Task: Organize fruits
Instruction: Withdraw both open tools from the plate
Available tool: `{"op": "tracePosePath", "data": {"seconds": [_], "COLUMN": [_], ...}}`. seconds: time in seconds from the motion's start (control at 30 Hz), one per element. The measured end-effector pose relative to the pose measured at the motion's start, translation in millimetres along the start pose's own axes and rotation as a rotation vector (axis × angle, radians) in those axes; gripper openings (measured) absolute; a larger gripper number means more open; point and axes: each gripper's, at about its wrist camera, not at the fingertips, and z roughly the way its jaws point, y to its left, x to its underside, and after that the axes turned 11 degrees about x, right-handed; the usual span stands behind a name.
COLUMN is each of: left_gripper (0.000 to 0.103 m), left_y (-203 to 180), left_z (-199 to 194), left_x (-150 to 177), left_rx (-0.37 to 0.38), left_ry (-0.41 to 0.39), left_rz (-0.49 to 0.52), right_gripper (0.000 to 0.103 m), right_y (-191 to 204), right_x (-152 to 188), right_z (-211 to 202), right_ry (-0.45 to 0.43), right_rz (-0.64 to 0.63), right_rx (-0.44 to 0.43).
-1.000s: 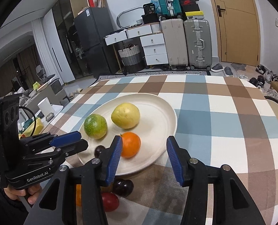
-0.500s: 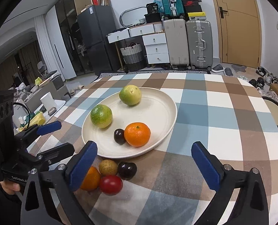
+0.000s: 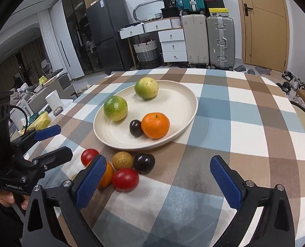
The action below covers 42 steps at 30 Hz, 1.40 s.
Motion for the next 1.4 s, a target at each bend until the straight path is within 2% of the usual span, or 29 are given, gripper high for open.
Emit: {"op": "tracePosePath", "data": {"seconds": [0.33, 0.47, 0.7, 1.0, 1.4], "left_gripper": [0.102, 0.102, 0.102, 0.102, 0.102], "left_y": [-10.3, -15.5, -14.7, -9.3, -3.8], "left_z": [-2.5, -4.3, -2.9, 6.4, 9.9], "left_x": [9.6, 12.7, 15.6, 17.0, 17.0], "left_rx": [-0.026, -0.031, -0.013, -0.006, 0.000], "left_ry": [0.040, 0.042, 0.073, 0.122, 0.133], "left_rz": [0.032, 0.048, 0.040, 0.011, -0.016], "right_gripper": [0.103, 0.103, 0.103, 0.101, 0.098], "right_y": [7.1, 11.9, 17.0, 24.6, 23.1], "right_x": [8.6, 10.8, 12.2, 13.5, 10.1], "right_z": [-2.4, 0.2, 1.9, 17.7, 18.3], "right_ry": [0.035, 0.058, 0.071, 0.146, 0.153], "right_rz": [-0.036, -0.058, -0.082, -0.129, -0.157], "right_rx": [0.014, -0.013, -0.019, 0.007, 0.046]}}
